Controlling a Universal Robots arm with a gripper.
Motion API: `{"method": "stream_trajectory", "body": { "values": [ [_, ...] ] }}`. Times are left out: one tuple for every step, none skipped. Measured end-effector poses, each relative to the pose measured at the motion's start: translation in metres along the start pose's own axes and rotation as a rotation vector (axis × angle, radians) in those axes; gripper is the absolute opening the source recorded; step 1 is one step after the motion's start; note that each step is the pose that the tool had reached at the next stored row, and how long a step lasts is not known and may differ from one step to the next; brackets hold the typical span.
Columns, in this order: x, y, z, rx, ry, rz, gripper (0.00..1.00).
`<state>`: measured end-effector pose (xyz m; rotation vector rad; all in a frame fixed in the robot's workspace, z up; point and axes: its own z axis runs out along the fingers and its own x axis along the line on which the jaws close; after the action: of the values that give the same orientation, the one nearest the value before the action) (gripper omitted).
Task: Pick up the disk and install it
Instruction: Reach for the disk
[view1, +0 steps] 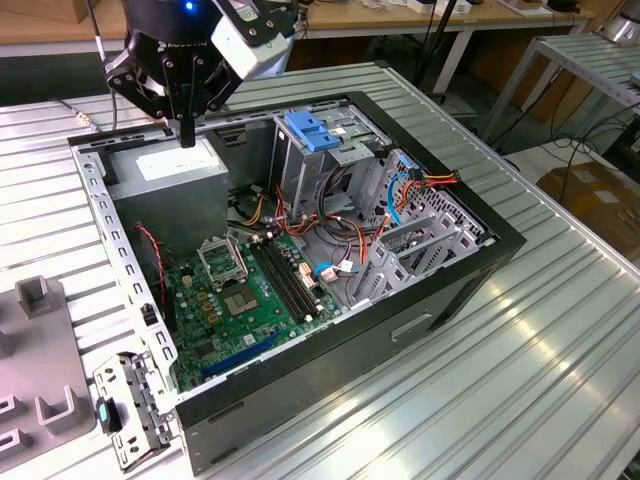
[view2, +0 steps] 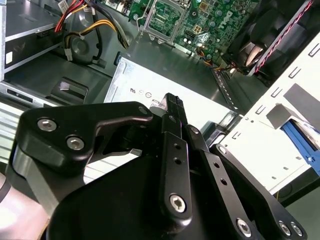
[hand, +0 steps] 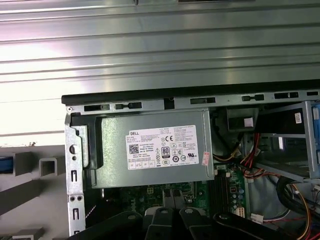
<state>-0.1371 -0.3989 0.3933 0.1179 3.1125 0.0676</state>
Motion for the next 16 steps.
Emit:
{"method": "stream_trajectory", "body": {
  "values": [
    [0.0003, 0.0, 0.0, 0.0, -0.0001, 0.0, 0.11],
    [0.0007, 0.0, 0.0, 0.0, -0.0001, 0.0, 0.11],
    [0.001, -0.0001, 0.0, 0.0, -0.0001, 0.0, 0.11],
    [0.0013, -0.0001, 0.0, 0.0, -0.0001, 0.0, 0.11],
    [0.0015, -0.0001, 0.0, -0.0001, -0.0001, 0.0, 0.11],
    [0.0019, -0.0002, -0.0001, 0.0, 0.0, 0.0, 0.11],
    [0.0022, -0.0002, -0.0001, 0.0, 0.0, 0.0, 0.11],
    [0.0026, -0.0002, -0.0001, 0.0, 0.0, 0.0, 0.11],
    [0.0028, -0.0002, -0.0001, 0.0, 0.0, 0.0, 0.11],
    [0.0032, -0.0002, -0.0001, 0.0, 0.0, 0.0, 0.11],
    [0.0035, -0.0003, -0.0001, -0.0001, -0.0001, 0.0, 0.11],
    [0.0038, -0.0003, -0.0001, 0.0, 0.0, 0.0, 0.11],
    [0.0041, -0.0003, -0.0001, -0.0001, 0.0, 0.0, 0.11],
    [0.0046, -0.0003, -0.0001, 0.0, -0.0001, 0.0, 0.11],
    [0.005, -0.0004, -0.0001, 0.0, 0.0, 0.0, 0.11],
    [0.0053, -0.0004, -0.0001, 0.0, 0.0, 0.0, 0.11]
  ]
}}
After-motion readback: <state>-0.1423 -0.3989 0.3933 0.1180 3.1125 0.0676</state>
